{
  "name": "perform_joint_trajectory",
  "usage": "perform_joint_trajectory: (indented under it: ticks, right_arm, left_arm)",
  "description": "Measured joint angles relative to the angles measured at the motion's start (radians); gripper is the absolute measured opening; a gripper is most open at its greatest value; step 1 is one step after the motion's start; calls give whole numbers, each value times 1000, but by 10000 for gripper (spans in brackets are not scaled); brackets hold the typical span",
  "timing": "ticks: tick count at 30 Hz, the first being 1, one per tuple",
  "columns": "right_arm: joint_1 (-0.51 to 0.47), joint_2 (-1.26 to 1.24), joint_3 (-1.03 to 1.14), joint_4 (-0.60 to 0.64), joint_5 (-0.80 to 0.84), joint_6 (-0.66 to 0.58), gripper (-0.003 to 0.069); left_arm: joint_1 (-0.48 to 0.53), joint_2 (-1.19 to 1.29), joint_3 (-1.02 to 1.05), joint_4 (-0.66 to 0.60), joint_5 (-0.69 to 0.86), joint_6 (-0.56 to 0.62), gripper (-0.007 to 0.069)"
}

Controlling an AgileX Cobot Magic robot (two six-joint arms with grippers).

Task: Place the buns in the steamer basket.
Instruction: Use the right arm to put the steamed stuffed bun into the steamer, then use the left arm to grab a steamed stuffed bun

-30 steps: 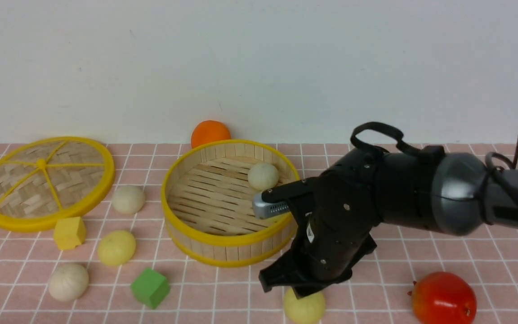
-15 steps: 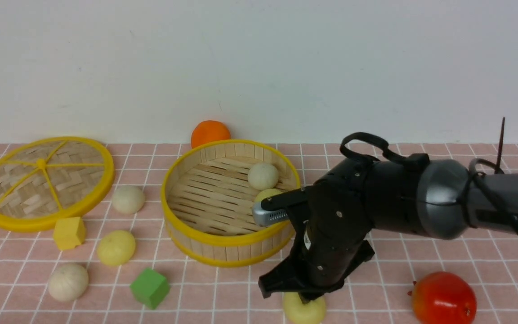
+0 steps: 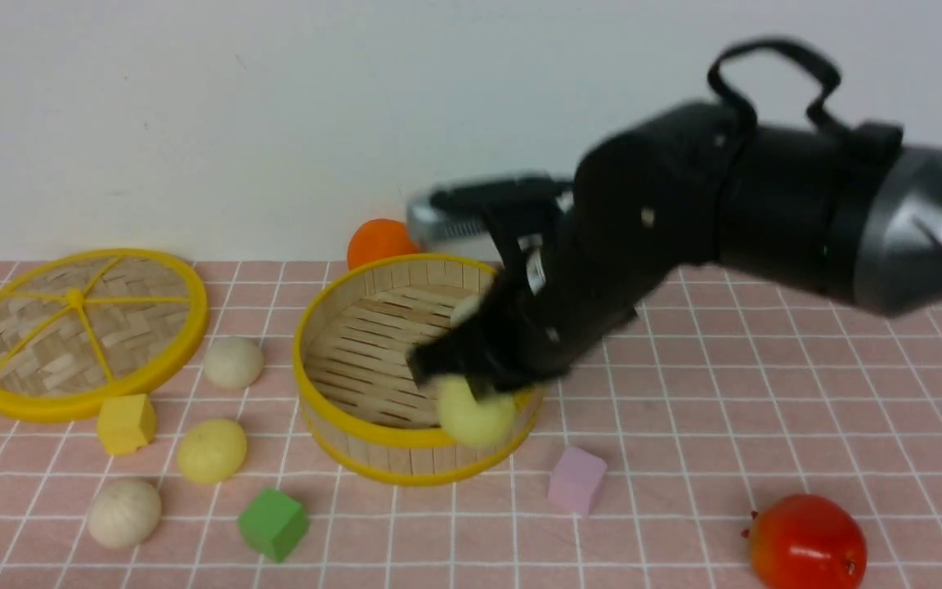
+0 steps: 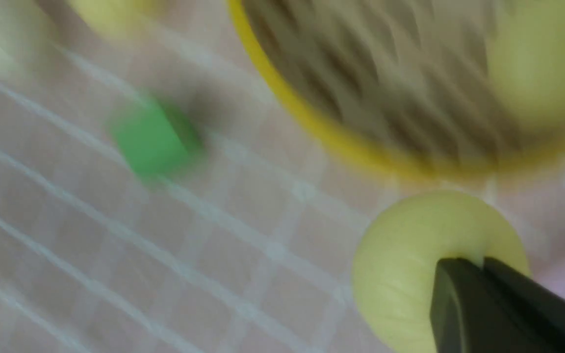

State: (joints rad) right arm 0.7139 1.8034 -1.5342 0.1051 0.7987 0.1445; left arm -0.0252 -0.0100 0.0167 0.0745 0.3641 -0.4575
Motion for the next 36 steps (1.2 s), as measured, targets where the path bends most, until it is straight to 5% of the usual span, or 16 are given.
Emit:
perform_joint_trajectory:
  ticks: [10, 20, 24, 31, 36]
  right_arm:
    - [0, 200, -64, -55, -286, -16, 13]
    - [0, 298, -64, -85, -328, 6, 35]
    - [0, 297, -65, -87, -320, 14, 112]
    - [0, 113, -65, -136, -75, 18, 419]
    - [0, -120, -65, -207, 128, -7, 419]
  left_arm:
    - [0, 0, 0, 0, 0, 0, 241]
    - [0, 0, 0, 0, 0, 0, 241]
    - [0, 0, 0, 0, 0, 0, 241]
    - [0, 0, 0, 0, 0, 0, 241]
    - [0, 0, 0, 0, 0, 0, 241]
